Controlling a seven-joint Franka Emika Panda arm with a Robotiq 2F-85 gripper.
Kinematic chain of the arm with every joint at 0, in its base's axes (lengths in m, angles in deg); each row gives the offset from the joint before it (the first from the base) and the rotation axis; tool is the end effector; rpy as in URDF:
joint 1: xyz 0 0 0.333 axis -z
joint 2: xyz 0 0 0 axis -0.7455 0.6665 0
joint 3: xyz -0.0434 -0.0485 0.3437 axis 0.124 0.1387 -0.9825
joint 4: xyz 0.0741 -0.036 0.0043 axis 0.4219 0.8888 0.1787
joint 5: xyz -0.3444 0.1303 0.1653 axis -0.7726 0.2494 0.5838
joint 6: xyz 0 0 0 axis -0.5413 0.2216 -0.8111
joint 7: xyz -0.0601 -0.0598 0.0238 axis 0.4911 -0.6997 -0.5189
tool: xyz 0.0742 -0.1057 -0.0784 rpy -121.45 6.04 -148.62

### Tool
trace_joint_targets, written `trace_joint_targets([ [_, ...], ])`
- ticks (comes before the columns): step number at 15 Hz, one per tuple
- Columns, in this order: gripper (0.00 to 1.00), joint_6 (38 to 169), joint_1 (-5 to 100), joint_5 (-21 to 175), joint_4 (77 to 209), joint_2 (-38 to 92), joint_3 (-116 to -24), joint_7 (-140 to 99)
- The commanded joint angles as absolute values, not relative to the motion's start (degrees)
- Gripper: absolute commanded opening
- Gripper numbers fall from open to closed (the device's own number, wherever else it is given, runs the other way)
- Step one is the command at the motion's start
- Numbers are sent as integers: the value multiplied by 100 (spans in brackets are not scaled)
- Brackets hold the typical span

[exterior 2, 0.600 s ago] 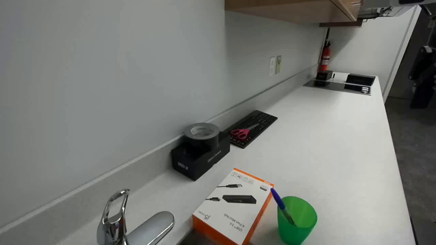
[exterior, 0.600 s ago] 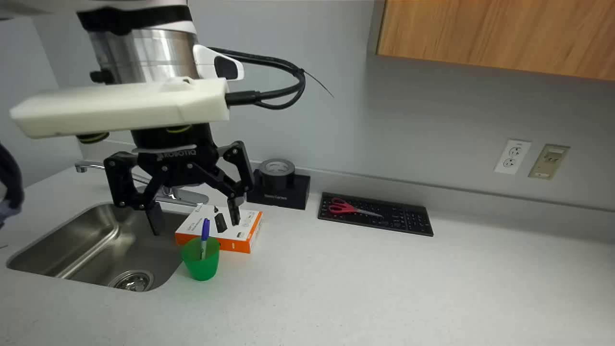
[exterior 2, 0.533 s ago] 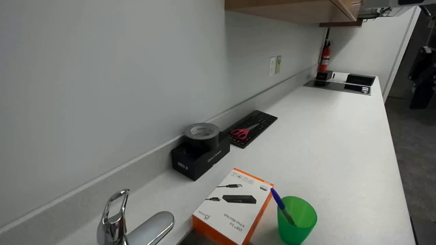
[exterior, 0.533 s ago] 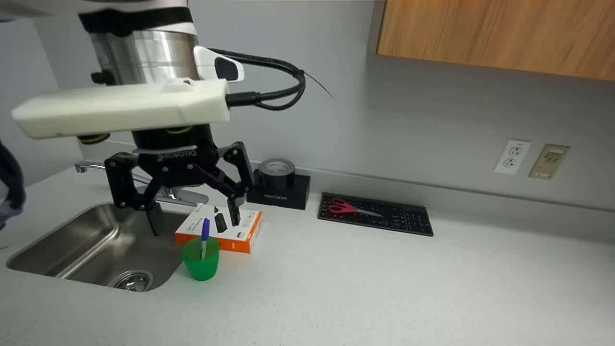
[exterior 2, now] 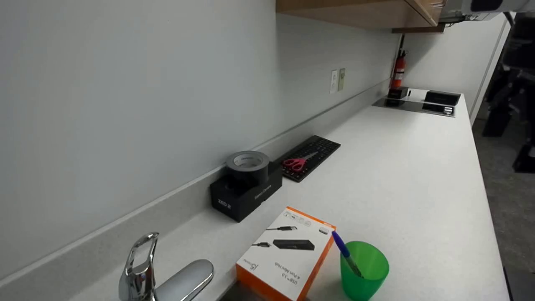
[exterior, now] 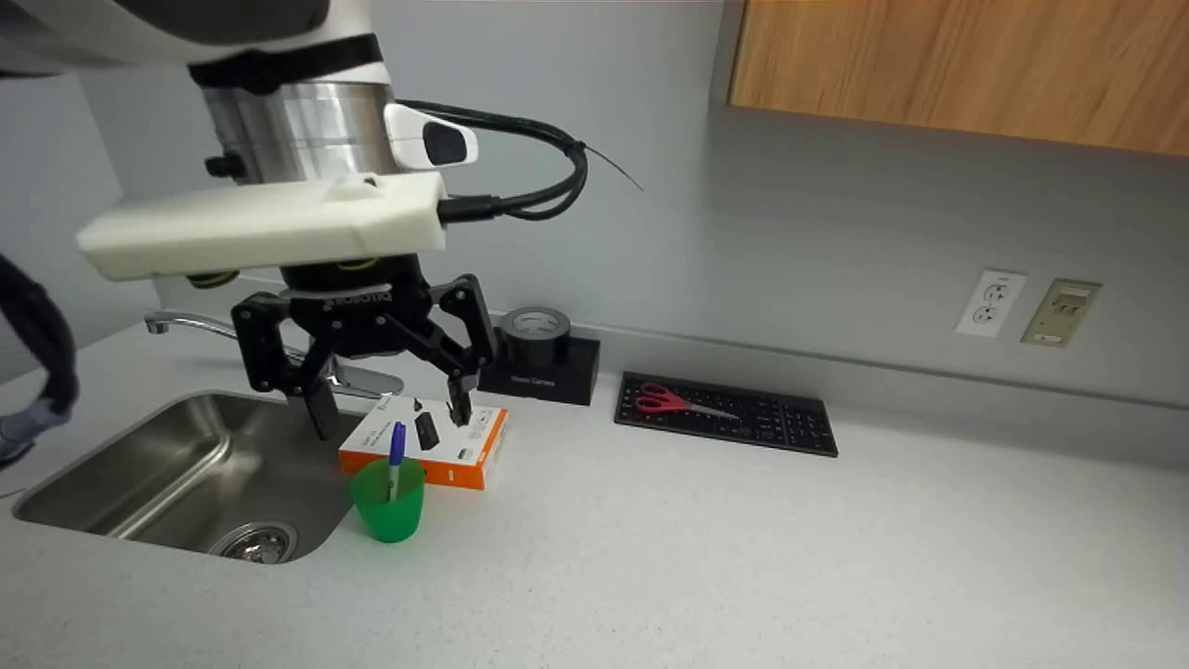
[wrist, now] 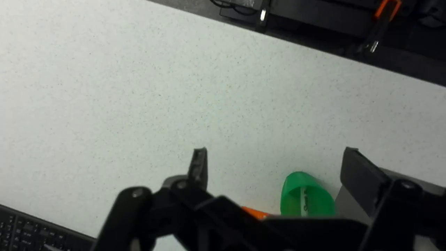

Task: Remove the marker from the cup and put it on the counter

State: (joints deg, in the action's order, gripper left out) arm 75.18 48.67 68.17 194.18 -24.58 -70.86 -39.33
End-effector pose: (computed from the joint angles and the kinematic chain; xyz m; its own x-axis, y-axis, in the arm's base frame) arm 0.3477 -0.0461 0.4678 0.9669 0.2428 -0.0782 0.2521 -0.9563 0.1478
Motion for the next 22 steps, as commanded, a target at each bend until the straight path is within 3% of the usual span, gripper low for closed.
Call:
trace_joint_targets([
  [1, 100, 8383, 4823, 6931, 19217, -1563, -7159, -3411],
  [8, 100, 9334, 4620, 7638, 18834, -248, -7339, -3254],
  [16, 100, 9285, 4675, 7585, 18815, -184, -7388, -3367],
  [22, 100, 9786, 4593, 7651, 18590, 641, -7585, -2846],
])
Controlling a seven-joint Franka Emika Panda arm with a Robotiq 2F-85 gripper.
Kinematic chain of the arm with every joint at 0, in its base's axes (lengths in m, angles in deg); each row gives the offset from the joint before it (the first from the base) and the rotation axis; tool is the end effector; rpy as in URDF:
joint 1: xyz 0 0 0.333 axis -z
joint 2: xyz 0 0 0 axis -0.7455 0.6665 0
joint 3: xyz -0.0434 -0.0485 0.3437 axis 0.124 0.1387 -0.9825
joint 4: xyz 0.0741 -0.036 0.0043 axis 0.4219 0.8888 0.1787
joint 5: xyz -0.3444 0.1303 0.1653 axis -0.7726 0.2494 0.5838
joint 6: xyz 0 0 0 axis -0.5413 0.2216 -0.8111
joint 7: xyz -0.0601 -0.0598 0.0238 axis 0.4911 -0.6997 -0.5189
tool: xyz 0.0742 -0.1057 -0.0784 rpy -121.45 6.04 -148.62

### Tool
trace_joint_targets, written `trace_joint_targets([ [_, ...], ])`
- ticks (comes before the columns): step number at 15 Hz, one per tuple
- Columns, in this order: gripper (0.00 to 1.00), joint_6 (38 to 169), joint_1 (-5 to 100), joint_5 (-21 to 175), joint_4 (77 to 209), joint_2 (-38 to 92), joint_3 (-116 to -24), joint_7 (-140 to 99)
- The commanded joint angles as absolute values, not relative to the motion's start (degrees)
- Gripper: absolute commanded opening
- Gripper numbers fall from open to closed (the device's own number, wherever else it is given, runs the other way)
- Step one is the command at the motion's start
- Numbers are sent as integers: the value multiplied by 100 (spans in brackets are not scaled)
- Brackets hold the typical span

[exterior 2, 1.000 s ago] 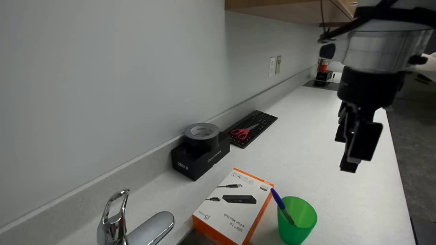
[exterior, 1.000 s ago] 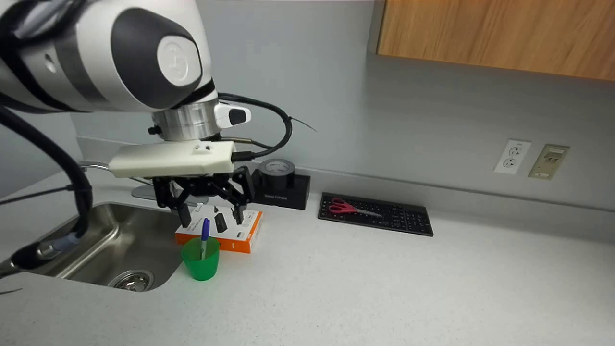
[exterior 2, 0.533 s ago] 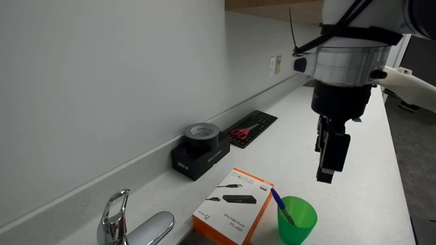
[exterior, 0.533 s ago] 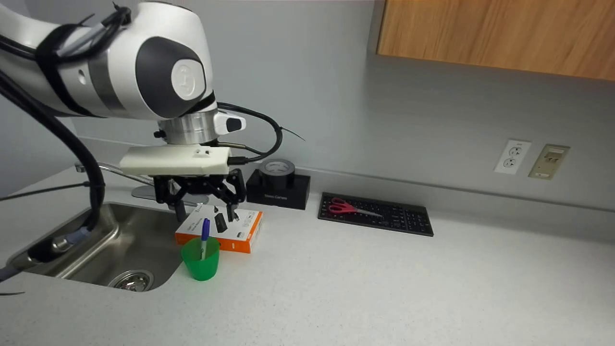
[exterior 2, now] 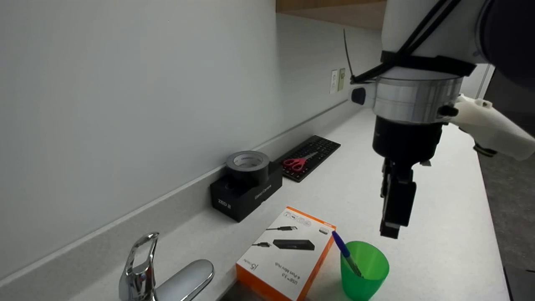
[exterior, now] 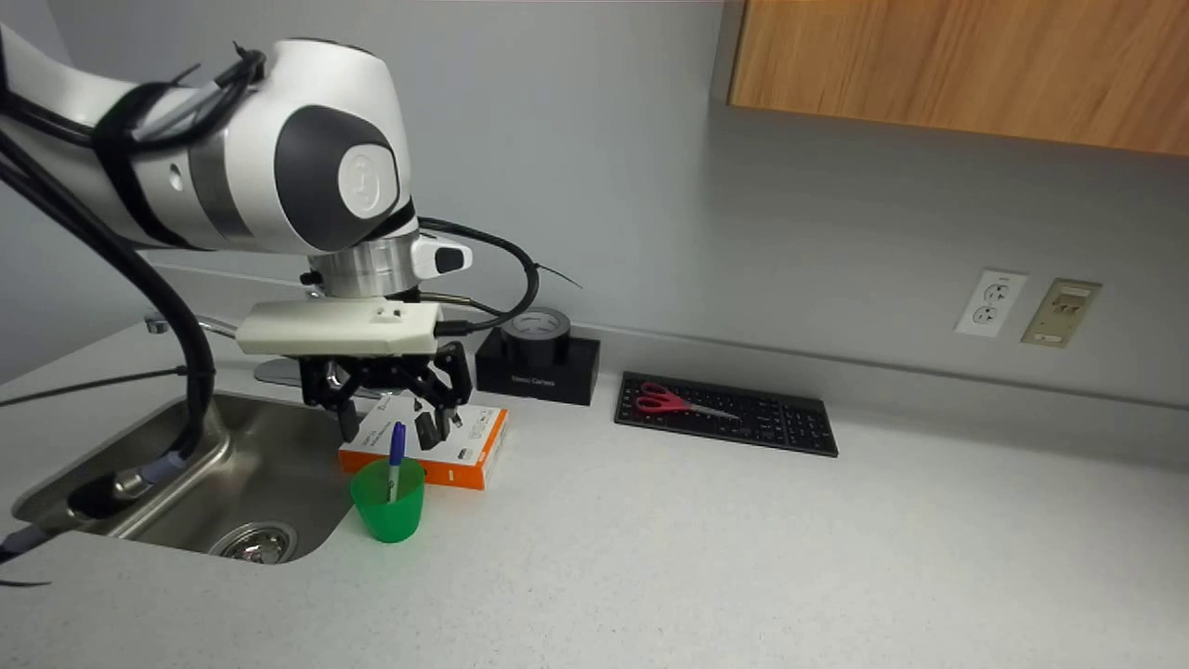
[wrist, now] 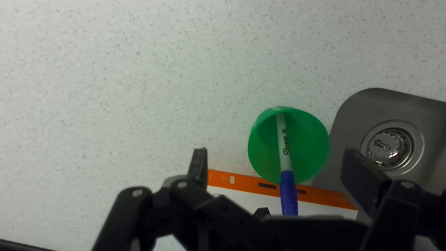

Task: Remove the marker from the cup and put it on the counter

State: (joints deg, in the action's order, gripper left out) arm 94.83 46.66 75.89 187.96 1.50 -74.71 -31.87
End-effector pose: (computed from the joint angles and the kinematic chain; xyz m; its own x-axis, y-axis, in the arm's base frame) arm 0.4689 0.0147 0.3581 0.9803 0.1919 -0.0471 0.1942 -0.9796 0.0516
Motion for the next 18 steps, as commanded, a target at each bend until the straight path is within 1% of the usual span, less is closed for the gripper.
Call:
trace_joint_targets([
  [1, 100, 9920, 4574, 7681, 18563, 781, -7626, -2789],
  [9, 100, 10666, 4421, 7522, 18255, 1622, -7829, -2193],
  [13, 100, 10909, 4399, 7445, 18254, 1591, -7802, -2080],
  [18, 100, 10788, 4391, 7449, 18220, 1568, -7812, -2046],
])
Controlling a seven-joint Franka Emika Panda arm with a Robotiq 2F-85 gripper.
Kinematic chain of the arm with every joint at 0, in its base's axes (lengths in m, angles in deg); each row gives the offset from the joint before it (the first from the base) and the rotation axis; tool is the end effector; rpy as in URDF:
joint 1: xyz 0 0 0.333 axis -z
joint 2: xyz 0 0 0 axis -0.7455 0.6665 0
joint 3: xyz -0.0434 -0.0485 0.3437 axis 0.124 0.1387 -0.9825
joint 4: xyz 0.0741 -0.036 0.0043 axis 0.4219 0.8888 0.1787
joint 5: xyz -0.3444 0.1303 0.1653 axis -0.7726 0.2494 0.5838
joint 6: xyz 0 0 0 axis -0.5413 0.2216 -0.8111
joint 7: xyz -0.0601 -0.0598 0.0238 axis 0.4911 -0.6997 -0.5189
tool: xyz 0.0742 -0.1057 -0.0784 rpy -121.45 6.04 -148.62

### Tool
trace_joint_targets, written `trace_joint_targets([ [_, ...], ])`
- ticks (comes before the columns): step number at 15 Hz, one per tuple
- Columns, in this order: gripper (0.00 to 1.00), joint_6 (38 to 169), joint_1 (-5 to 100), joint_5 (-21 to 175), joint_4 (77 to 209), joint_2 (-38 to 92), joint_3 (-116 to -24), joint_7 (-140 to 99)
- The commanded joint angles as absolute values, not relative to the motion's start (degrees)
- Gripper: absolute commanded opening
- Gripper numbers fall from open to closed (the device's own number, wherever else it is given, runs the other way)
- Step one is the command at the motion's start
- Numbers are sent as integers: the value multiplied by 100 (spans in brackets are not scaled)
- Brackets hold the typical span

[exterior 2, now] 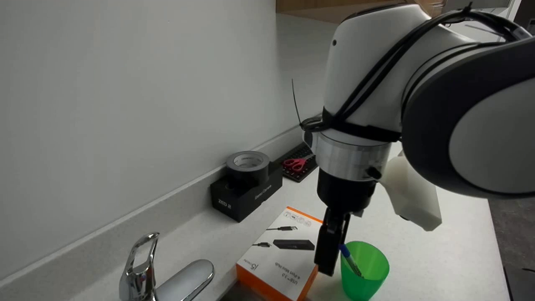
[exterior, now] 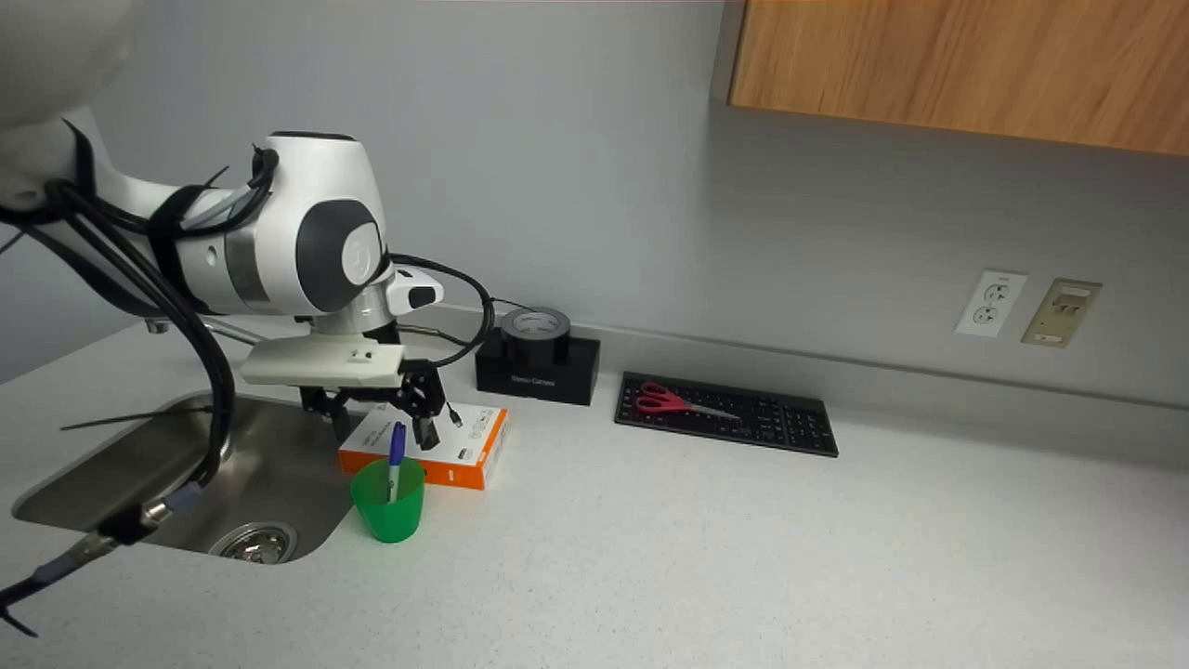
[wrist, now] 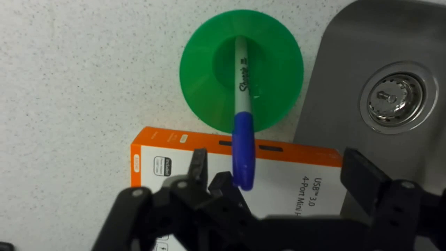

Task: Remove the marker from the cup and put it on the counter

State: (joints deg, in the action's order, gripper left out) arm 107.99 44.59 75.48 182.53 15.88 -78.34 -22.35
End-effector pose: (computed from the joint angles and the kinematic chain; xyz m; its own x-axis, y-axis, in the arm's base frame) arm 0.5312 0.0732 0.2930 0.9891 0.1429 0.0352 0.1414 -0.9890 0.0429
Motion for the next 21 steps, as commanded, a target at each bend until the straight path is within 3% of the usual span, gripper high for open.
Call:
trace_joint_targets([
  [1, 100, 10799, 4394, 7446, 18208, 1574, -7807, -2042],
  [3, 90, 10764, 4413, 7472, 18182, 1585, -7792, -2056],
  [4, 76, 10752, 4421, 7475, 18180, 1584, -7784, -2050],
  [14, 0, 10660, 4511, 7532, 18396, 1200, -7612, -2130],
  [21, 4, 10461, 4622, 7836, 18710, -5, -7488, -2408],
])
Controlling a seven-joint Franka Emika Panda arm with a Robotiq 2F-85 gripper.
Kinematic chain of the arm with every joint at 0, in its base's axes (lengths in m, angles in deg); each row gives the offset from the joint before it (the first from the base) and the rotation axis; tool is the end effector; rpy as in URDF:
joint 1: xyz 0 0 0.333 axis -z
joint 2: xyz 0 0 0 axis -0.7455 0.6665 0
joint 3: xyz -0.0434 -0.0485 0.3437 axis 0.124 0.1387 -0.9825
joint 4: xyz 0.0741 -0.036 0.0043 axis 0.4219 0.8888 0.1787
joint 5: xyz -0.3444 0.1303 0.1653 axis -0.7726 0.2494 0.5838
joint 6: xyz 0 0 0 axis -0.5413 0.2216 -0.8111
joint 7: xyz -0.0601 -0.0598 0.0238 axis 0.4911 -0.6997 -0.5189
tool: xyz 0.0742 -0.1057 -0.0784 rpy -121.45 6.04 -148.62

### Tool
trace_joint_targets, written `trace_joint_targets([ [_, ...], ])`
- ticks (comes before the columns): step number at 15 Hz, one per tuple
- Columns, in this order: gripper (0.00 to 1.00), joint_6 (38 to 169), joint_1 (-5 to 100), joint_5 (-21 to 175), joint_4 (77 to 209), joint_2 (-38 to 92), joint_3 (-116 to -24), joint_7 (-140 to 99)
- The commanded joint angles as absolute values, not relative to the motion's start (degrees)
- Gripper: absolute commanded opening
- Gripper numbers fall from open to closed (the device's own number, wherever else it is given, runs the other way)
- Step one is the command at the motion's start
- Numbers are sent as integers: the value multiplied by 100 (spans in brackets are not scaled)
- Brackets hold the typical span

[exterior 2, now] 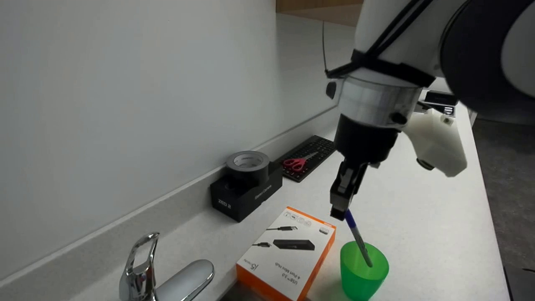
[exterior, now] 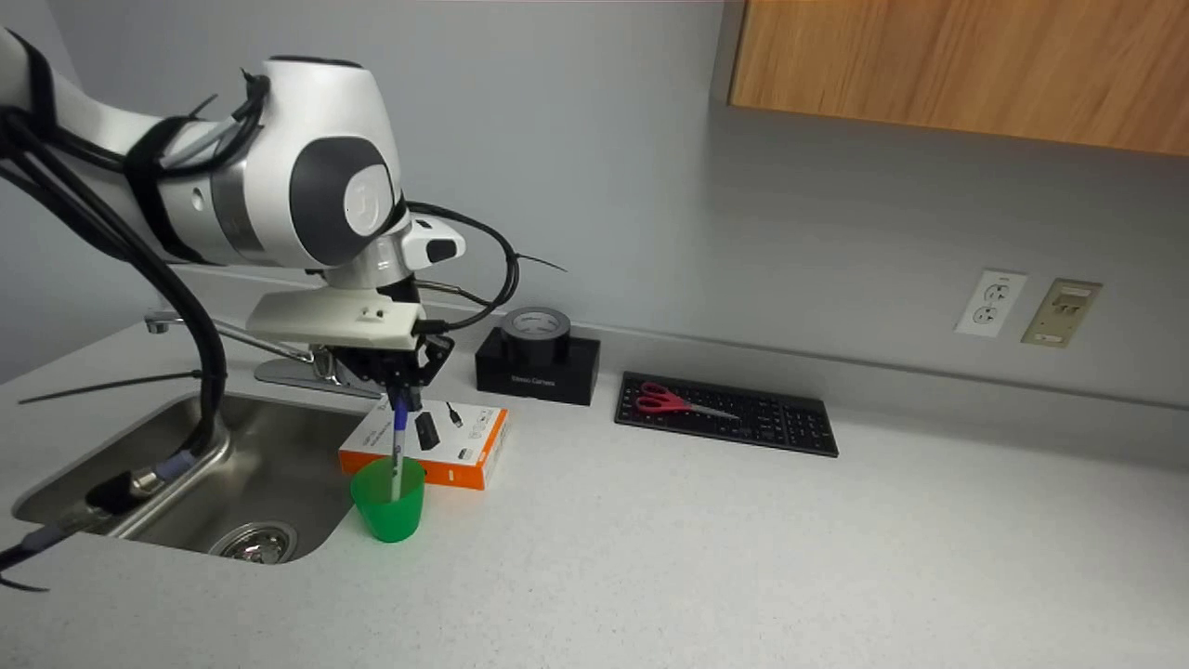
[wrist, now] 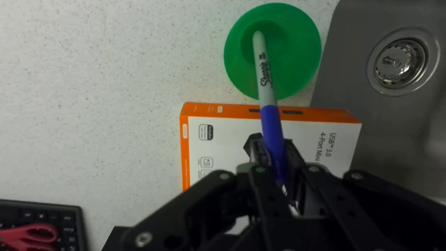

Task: Remove the marker from the cup and put it on the counter

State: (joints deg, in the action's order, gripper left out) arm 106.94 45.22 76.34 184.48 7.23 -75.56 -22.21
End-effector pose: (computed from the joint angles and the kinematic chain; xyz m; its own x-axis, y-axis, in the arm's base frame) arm 0.5211 0.0406 0.3559 0.9887 0.0694 0.1332 0.0645 -0.9971 0.0408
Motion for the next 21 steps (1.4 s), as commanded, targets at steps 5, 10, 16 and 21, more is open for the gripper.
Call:
trace_joint_targets([
  [5, 4, 9557, 4984, 7338, 18363, 36, -7201, -2514],
  [10, 4, 9288, 5249, 7203, 18059, 1217, -6939, -2572],
  [16, 4, 9227, 5364, 7362, 17257, 2761, -6778, -2508],
  [21, 42, 9223, 5452, 7540, 16688, 3249, -6758, -2520],
])
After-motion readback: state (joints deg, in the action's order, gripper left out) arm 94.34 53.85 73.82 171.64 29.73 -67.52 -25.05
